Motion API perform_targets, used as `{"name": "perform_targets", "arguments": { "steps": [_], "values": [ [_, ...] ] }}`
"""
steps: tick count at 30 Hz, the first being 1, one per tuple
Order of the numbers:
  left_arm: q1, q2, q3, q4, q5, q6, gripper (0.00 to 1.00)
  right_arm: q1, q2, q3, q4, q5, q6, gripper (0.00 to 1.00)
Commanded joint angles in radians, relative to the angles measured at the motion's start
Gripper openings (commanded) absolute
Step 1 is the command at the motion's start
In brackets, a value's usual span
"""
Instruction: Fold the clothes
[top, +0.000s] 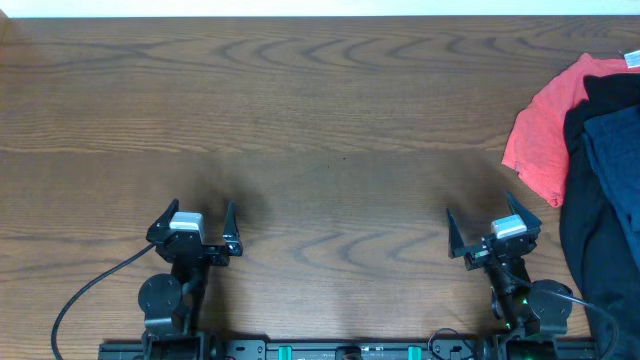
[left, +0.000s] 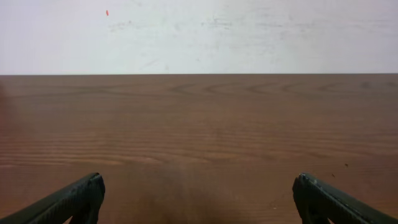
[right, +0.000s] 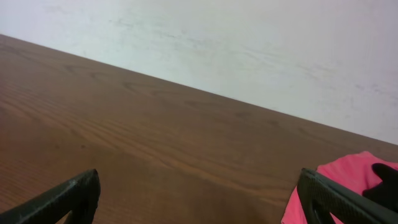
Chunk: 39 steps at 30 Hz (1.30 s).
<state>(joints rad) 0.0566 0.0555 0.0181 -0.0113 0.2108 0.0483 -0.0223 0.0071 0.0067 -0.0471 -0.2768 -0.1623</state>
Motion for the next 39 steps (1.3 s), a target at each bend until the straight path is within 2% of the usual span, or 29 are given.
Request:
{"name": "perform_targets", "arguments": {
  "steps": [1, 6, 12, 14, 18, 20, 23, 26, 31, 36, 39],
  "values": [
    [-0.004, 0.001, -0.013, -0.032, 0.032, -0.008, 0.98, 0.002, 0.001, -0.001, 0.016, -0.008, -0.003, 0.99],
    [-0.004, 0.001, -0.013, -0.037, 0.097, -0.042, 0.98, 0.002, 0.001, -0.001, 0.011, -0.138, -0.003, 0.99],
    [-0.004, 0.002, -0.012, -0.033, 0.149, -0.278, 0.98, 0.002, 0.001, -0.001, 0.051, -0.175, -0.002, 0.99],
    [-0.004, 0.002, -0.011, -0.025, 0.173, -0.317, 0.98, 0.002, 0.001, -0.001, 0.11, -0.234, 0.023, 0.99],
    [-0.004, 0.002, 0.007, -0.001, 0.228, -0.317, 0.98, 0.002, 0.001, 0.002, 0.223, -0.251, 0.162, 0.99],
    [-0.004, 0.002, 0.027, -0.003, 0.227, -0.316, 0.98, 0.002, 0.002, 0.017, 0.229, -0.251, 0.185, 0.99],
    [-0.004, 0.002, 0.065, -0.01, 0.227, -0.316, 0.98, 0.002, 0.011, 0.065, 0.179, -0.247, 0.185, 0.99],
    [-0.004, 0.026, 0.142, -0.114, 0.206, -0.316, 0.98, 0.002, 0.052, 0.163, 0.032, -0.188, 0.185, 0.99],
    [-0.004, 0.21, 0.359, -0.41, 0.06, -0.315, 0.98, 0.002, 0.256, 0.365, -0.174, -0.157, 0.184, 0.99],
    [-0.004, 0.498, 0.624, -0.53, 0.058, -0.312, 0.98, 0.002, 0.571, 0.6, -0.315, -0.158, 0.192, 0.99],
    [-0.004, 0.689, 0.818, -0.657, 0.058, -0.312, 0.98, 0.002, 0.777, 0.785, -0.434, -0.208, 0.192, 0.99]
  ]
}}
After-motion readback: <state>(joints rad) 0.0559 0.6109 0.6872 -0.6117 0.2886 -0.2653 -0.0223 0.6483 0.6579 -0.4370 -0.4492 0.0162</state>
